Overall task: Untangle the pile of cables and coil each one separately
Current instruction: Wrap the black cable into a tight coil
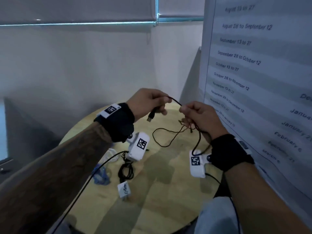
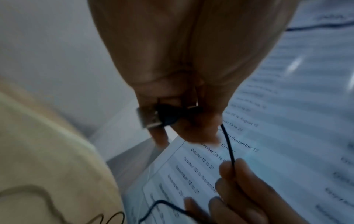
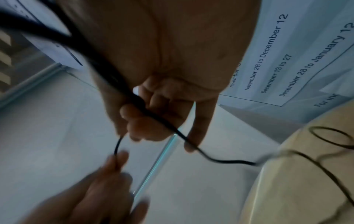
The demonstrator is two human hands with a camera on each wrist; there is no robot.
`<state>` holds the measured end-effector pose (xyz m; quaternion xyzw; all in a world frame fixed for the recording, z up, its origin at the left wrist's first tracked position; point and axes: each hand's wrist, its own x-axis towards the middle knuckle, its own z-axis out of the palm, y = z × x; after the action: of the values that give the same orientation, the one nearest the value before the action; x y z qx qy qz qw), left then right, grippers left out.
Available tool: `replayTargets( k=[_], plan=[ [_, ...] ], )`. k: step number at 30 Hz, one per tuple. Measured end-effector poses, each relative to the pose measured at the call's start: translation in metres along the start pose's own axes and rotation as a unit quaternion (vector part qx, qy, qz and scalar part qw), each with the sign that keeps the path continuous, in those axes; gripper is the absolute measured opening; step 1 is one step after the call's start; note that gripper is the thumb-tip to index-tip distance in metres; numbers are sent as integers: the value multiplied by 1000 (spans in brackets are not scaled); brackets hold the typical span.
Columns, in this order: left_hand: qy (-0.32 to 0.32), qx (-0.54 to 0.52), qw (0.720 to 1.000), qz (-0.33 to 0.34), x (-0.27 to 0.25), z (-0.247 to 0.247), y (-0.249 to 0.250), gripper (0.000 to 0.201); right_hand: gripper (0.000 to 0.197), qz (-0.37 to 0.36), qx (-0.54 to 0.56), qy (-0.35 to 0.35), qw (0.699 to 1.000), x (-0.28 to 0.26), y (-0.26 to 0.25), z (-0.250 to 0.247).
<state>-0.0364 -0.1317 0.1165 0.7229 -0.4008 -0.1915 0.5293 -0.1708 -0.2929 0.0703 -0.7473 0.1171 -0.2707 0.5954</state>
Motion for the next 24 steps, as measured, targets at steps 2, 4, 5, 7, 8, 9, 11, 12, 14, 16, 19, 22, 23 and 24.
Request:
replayTargets(
  k=[2, 4, 5, 7, 8, 9, 11, 12, 14, 16, 19, 22, 23, 24],
  plan=[
    [-50, -56, 994, -74, -29, -2, -7, 16, 11, -18, -71, -36, 997, -10, -13, -3],
    [-125, -83, 976, -156, -56, -3, -15, 23, 9, -41, -155, -60, 985, -22, -22, -4],
    [-161, -129, 960, -188, -69, -5, -18, 25, 8, -40, -160, -72, 984, -29, -24, -3],
    [-205, -278, 917, -200, -90, -8, -16, 23, 6, -24, -144, -95, 985, -42, -23, 4],
    [-208, -353, 894, -182, -98, -8, -14, 22, 6, -20, -141, -107, 984, -50, -20, 12],
    [-198, -409, 876, -159, -104, -8, -12, 22, 9, -23, -143, -119, 982, -57, -16, 20],
    [-149, -482, 855, -116, -112, -2, -7, 20, 18, -41, -153, -147, 976, -70, -8, 37],
    [-114, -507, 849, -95, -114, 2, -6, 20, 21, -49, -160, -160, 973, -76, -5, 44],
    [-36, -531, 845, -60, -114, 8, -10, 22, 22, -50, -169, -171, 969, -89, -3, 57],
    [36, -529, 847, -44, -112, 13, -16, 27, 24, -57, -195, -183, 962, -100, -4, 68],
    [117, -512, 850, -38, -111, 20, -27, 26, 30, -88, -267, -212, 936, -115, -7, 78],
    [146, -403, 903, -14, -118, 28, -36, 21, 32, -81, -286, -227, 927, -119, -9, 79],
    [142, -322, 936, 2, -120, 30, -38, 20, 31, -73, -283, -235, 927, -120, -12, 79],
    [129, -216, 968, 25, -124, 31, -40, 19, 30, -66, -281, -243, 926, -119, -13, 76]
  ],
)
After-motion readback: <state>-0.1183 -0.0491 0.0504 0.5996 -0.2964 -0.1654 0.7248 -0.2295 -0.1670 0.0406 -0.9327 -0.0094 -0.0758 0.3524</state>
